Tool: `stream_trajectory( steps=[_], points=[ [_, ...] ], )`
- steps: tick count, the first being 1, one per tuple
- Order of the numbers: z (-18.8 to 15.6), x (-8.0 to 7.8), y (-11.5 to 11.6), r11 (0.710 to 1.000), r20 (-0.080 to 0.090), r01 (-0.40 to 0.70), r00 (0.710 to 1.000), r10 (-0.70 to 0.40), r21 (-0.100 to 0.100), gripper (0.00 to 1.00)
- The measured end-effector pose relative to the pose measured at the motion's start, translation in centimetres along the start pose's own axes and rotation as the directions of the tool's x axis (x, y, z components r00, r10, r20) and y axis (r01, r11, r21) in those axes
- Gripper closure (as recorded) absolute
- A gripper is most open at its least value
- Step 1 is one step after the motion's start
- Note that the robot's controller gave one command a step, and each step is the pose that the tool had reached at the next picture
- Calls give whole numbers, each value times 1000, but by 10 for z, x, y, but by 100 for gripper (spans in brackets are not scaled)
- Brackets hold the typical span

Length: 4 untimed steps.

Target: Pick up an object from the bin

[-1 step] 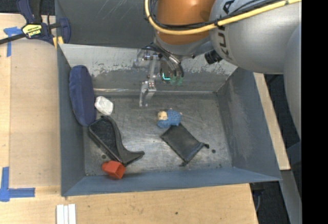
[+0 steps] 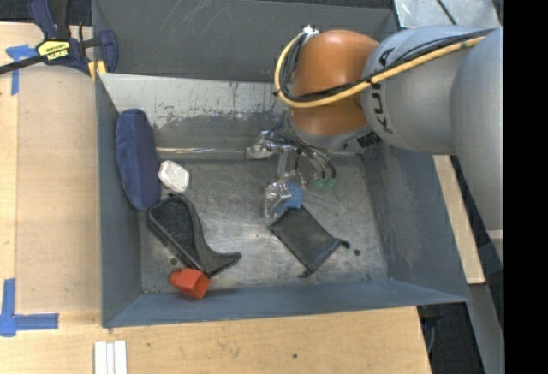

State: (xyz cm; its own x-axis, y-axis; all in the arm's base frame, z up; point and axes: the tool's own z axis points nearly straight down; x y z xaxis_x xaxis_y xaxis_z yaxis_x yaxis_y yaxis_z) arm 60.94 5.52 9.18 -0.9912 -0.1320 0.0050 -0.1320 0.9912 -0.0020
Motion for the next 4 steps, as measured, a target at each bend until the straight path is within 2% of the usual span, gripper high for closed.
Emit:
stream_trajectory(
  steps=[1, 2, 3, 4],
  points=[
    [-42, 23, -54, 973, 8, 231, 973, -231, 3, 0],
    [19, 16, -48, 959, 14, 283, 959, -283, 2, 0],
    [15, 13, -47, 960, 26, 281, 959, -281, 5, 100],
    [-127, 10, -45, 963, 18, 269, 963, -269, 5, 100]
  ],
)
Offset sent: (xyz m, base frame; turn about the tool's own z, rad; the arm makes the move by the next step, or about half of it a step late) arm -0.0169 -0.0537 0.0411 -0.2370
